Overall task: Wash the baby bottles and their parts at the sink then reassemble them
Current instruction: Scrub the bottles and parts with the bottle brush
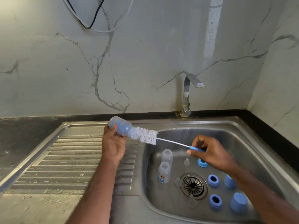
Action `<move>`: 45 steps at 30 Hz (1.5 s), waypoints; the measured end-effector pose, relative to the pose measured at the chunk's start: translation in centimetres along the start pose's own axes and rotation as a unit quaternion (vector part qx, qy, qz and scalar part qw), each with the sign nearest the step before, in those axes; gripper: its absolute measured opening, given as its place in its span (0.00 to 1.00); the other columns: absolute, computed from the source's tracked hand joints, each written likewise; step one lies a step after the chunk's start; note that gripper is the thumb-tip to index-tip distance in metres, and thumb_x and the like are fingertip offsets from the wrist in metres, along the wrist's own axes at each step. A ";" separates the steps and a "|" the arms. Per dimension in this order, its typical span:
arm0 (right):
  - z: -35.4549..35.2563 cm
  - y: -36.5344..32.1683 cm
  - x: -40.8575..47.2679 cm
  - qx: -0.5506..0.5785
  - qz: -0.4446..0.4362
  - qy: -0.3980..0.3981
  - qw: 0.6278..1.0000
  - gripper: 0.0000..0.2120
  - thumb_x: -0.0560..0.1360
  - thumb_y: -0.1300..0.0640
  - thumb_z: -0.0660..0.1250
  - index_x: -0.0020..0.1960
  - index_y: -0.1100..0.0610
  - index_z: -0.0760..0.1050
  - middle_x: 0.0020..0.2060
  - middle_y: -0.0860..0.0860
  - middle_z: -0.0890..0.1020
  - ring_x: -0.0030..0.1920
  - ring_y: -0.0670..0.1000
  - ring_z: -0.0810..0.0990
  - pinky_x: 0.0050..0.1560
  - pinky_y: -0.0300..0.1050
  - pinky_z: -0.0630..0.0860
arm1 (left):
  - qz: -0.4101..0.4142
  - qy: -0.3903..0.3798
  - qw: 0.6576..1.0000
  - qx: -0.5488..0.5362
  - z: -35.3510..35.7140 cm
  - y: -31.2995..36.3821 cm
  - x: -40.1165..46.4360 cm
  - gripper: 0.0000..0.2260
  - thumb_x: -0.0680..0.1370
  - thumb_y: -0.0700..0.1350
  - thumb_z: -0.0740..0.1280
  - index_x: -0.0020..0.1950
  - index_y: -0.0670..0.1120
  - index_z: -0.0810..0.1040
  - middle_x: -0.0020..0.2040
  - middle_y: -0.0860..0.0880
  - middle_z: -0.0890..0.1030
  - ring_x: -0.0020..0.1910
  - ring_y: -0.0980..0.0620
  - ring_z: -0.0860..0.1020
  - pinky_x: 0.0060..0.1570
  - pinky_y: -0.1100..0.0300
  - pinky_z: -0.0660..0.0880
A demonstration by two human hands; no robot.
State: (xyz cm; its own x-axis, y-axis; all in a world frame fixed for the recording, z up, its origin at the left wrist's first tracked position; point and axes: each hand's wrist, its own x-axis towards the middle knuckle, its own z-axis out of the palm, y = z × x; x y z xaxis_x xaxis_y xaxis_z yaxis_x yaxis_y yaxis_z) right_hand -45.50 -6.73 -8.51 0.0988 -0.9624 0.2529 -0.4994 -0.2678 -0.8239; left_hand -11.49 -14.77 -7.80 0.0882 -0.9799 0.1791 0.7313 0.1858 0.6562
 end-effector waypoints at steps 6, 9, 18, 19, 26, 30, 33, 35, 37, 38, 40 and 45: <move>0.0 0.5 0.7 -0.363 -0.203 0.169 0.894 0.18 0.79 0.39 0.64 0.38 0.50 0.77 0.28 0.44 0.75 0.28 0.47 0.74 0.30 0.46 0.74 | -0.038 0.148 0.987 0.043 0.8 -0.5 -0.6 0.29 0.70 0.52 0.77 0.67 0.50 0.72 0.69 0.41 0.75 0.65 0.39 0.77 0.50 0.43 0.82; 0.1 0.2 0.8 -0.185 -0.111 0.005 0.976 0.24 0.81 0.36 0.59 0.37 0.52 0.77 0.24 0.45 0.70 0.25 0.45 0.68 0.29 0.42 0.67 | -0.009 0.083 0.997 0.000 0.6 -0.2 -0.4 0.35 0.70 0.49 0.79 0.73 0.46 0.70 0.67 0.40 0.77 0.64 0.40 0.79 0.55 0.44 0.80; 0.1 -0.4 0.4 -0.382 -0.073 0.073 0.918 0.21 0.79 0.35 0.59 0.35 0.47 0.74 0.22 0.42 0.70 0.26 0.43 0.70 0.33 0.40 0.65 | -0.037 0.152 0.986 0.059 0.9 -0.2 -0.3 0.28 0.74 0.59 0.72 0.69 0.47 0.71 0.66 0.39 0.75 0.65 0.38 0.77 0.60 0.42 0.77; -0.1 -0.1 0.5 -0.372 -0.077 0.056 0.923 0.23 0.79 0.34 0.57 0.34 0.48 0.71 0.21 0.43 0.68 0.25 0.44 0.69 0.33 0.41 0.65 | -0.030 0.154 0.985 0.070 0.7 -0.1 -0.3 0.32 0.71 0.57 0.76 0.70 0.46 0.71 0.68 0.39 0.75 0.66 0.38 0.76 0.56 0.45 0.80; 0.6 -0.1 -0.2 0.099 0.028 -0.158 0.982 0.13 0.78 0.49 0.70 0.42 0.57 0.80 0.26 0.51 0.72 0.25 0.50 0.67 0.27 0.42 0.66 | -0.008 0.066 0.998 -0.011 0.3 0.4 -0.5 0.25 0.71 0.47 0.72 0.66 0.44 0.72 0.60 0.39 0.77 0.59 0.40 0.78 0.59 0.42 0.77; 0.4 1.2 0.6 -0.232 -0.055 0.029 0.971 0.08 0.72 0.49 0.78 0.40 0.42 0.79 0.34 0.38 0.82 0.34 0.43 0.79 0.37 0.46 0.77 | -0.042 0.180 0.983 0.002 0.3 -0.2 -0.2 0.34 0.70 0.55 0.77 0.71 0.45 0.71 0.65 0.40 0.76 0.62 0.39 0.78 0.58 0.40 0.78; 0.4 1.0 1.1 -0.368 -0.210 0.160 0.892 0.07 0.77 0.45 0.70 0.46 0.47 0.84 0.35 0.43 0.83 0.33 0.48 0.80 0.39 0.47 0.75 | -0.026 0.218 0.975 0.029 0.2 -0.6 -0.2 0.36 0.66 0.50 0.79 0.71 0.44 0.73 0.66 0.41 0.78 0.62 0.42 0.80 0.54 0.48 0.81; 0.2 0.4 1.1 -0.311 -0.172 0.135 0.925 0.21 0.81 0.39 0.61 0.45 0.51 0.84 0.28 0.45 0.78 0.29 0.49 0.76 0.36 0.46 0.72 | -0.012 0.178 0.984 0.006 0.1 -0.6 -0.3 0.40 0.62 0.49 0.83 0.71 0.43 0.72 0.66 0.41 0.79 0.63 0.42 0.80 0.51 0.51 0.82; 0.3 0.2 0.7 -0.036 -0.008 -0.064 0.997 0.30 0.79 0.32 0.58 0.42 0.56 0.83 0.23 0.49 0.68 0.25 0.50 0.66 0.31 0.44 0.64 | -0.012 0.110 0.994 -0.010 0.1 -0.3 -0.4 0.41 0.62 0.51 0.84 0.71 0.43 0.71 0.62 0.42 0.81 0.59 0.45 0.82 0.55 0.49 0.81; 0.5 0.3 0.5 0.055 0.043 -0.134 0.989 0.30 0.78 0.32 0.59 0.41 0.57 0.83 0.24 0.51 0.65 0.25 0.50 0.62 0.30 0.44 0.61 | -0.007 0.073 0.997 -0.021 0.3 -0.2 -0.5 0.35 0.67 0.50 0.80 0.70 0.44 0.71 0.59 0.43 0.81 0.57 0.46 0.82 0.57 0.48 0.80; 0.9 0.4 0.1 0.093 0.043 -0.153 0.983 0.22 0.78 0.38 0.67 0.43 0.58 0.83 0.24 0.50 0.68 0.25 0.49 0.65 0.29 0.42 0.62 | -0.004 0.035 0.999 -0.040 0.6 -0.1 -0.5 0.21 0.76 0.46 0.68 0.67 0.46 0.71 0.56 0.43 0.79 0.54 0.47 0.81 0.55 0.48 0.79; 0.6 1.4 0.4 -0.137 -0.027 0.061 0.988 0.10 0.71 0.50 0.79 0.38 0.48 0.78 0.32 0.44 0.82 0.35 0.45 0.81 0.38 0.47 0.79 | -0.010 0.073 0.997 -0.031 0.5 -0.1 -0.8 0.27 0.71 0.49 0.69 0.68 0.45 0.70 0.57 0.41 0.74 0.57 0.41 0.76 0.49 0.45 0.80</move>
State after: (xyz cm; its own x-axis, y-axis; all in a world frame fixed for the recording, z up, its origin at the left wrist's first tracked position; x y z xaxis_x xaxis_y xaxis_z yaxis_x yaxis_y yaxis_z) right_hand -45.67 -7.53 -9.88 0.0362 -0.9301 0.3655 -0.7117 -0.2807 -0.6439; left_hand -11.97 -13.95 -7.66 0.1681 -0.9843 0.0543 0.7744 0.1659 0.6105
